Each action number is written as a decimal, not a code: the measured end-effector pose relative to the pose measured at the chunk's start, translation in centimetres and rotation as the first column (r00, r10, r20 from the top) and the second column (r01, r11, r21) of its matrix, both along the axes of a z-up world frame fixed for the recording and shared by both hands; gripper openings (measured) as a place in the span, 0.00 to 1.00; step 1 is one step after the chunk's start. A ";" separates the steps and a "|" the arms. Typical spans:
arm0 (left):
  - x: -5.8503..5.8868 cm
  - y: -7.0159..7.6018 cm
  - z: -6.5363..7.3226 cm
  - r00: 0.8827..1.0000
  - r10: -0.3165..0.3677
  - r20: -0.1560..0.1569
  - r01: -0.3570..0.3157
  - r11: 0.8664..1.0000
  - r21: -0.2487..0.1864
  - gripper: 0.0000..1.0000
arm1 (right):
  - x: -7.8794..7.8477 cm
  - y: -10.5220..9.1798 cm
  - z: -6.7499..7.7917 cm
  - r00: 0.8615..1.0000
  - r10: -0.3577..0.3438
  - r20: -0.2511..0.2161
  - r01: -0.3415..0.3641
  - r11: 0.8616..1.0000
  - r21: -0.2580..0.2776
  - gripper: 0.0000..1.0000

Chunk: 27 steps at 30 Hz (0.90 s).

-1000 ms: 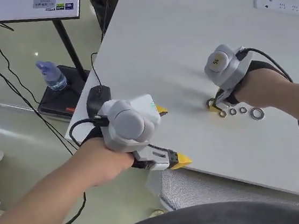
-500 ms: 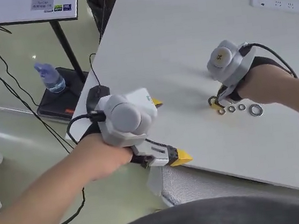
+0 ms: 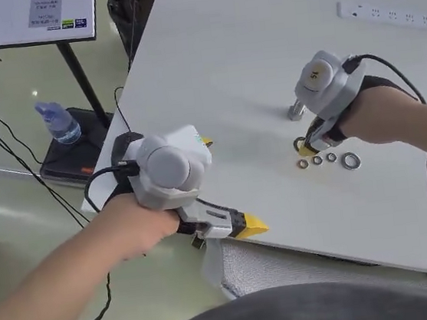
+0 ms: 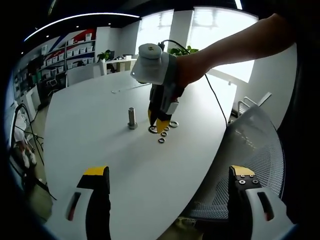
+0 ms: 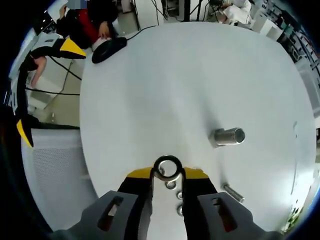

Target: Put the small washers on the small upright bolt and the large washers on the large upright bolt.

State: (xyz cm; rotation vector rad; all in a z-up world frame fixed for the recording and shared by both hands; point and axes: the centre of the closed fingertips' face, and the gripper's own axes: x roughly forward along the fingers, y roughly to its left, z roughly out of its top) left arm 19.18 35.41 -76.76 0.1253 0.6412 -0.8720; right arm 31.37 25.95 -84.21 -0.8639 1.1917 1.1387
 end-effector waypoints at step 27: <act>-0.4 -0.3 0.0 0.999 -0.020 -0.026 0.020 1.000 0.011 0.88 | 4.3 -0.3 5.5 0.997 -0.015 0.070 0.014 1.000 0.019 0.21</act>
